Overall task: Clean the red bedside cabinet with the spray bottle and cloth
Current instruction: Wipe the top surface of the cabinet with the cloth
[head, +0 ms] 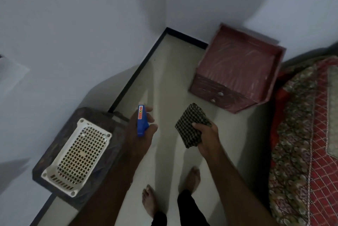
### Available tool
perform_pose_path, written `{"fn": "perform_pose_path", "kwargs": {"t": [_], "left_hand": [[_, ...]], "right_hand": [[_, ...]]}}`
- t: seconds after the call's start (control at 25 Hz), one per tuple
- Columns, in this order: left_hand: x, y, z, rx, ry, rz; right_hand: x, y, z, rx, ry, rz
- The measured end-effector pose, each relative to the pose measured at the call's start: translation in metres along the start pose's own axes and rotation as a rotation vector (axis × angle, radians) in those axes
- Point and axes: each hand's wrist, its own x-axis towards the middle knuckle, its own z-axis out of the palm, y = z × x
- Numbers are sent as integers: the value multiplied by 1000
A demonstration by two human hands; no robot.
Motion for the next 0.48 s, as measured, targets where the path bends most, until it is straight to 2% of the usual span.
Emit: {"fn": "perform_pose_path", "kwargs": {"t": [0.24,0.48], "left_hand": [[32,37,85,-73,-133,35],[46,50,154,-24,-190,58]], "right_hand": [[23,-63,-58,98,146,-61],[41,-99,-103,112,222,-93]]}}
